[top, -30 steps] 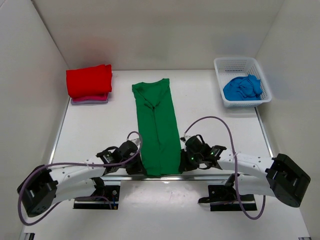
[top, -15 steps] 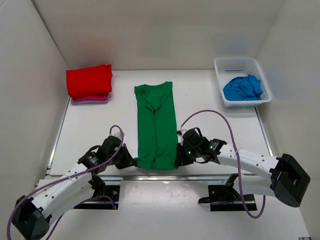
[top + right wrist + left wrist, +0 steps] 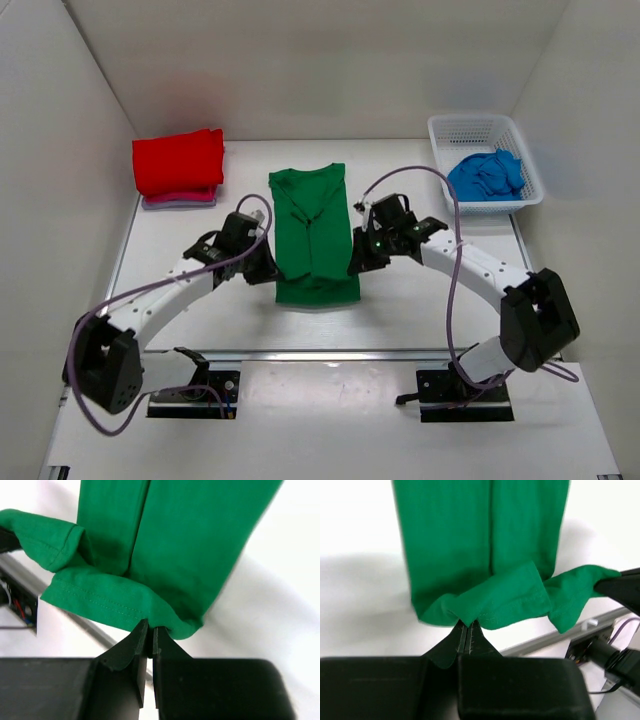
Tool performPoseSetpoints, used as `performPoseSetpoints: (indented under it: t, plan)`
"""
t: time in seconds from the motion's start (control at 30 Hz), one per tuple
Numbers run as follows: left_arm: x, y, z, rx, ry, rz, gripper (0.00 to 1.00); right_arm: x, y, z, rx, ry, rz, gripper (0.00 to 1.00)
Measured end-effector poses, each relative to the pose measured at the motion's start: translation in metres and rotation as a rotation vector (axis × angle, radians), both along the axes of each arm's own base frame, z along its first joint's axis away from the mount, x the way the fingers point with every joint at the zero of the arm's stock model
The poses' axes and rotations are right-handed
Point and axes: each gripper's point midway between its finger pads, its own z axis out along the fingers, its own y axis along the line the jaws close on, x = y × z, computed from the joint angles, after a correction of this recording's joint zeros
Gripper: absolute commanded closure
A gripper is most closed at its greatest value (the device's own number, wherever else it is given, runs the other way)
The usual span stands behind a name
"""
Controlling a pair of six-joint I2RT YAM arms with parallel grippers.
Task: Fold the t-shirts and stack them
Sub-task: Fold the folded rectangular tshirt in 1/3 of the way
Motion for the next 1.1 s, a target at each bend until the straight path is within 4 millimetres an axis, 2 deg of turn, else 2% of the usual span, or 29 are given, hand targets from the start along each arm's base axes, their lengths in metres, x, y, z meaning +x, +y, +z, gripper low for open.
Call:
performPoseSetpoints:
  t: [0.1,0.17,0.37,0.67,0.9,1.1]
  plan:
    - [0.025,-0.007,0.002,-0.003,-0.009,-0.011,1.0,0.028,-0.005,0.005,0.002,-0.02,-0.013,1.0]
    - [0.037,-0.009,-0.003,0.003,0.0,-0.014,1.0,0.044,-0.008,0.006,-0.001,-0.022,-0.019,1.0]
    - [0.056,-0.005,-0.021,0.015,0.037,-0.006,1.0,0.079,-0.008,-0.005,-0.012,-0.012,-0.009,1.0]
    - [0.073,0.001,-0.025,-0.002,0.029,0.025,1.0,0.097,0.003,-0.028,-0.024,0.022,0.035,1.0]
    - [0.088,0.001,-0.026,-0.015,0.008,0.041,1.0,0.113,0.008,-0.029,-0.024,0.004,0.047,1.0]
    - [0.096,0.003,-0.04,-0.005,0.04,0.051,1.0,0.126,0.005,-0.034,-0.024,0.007,0.035,1.0]
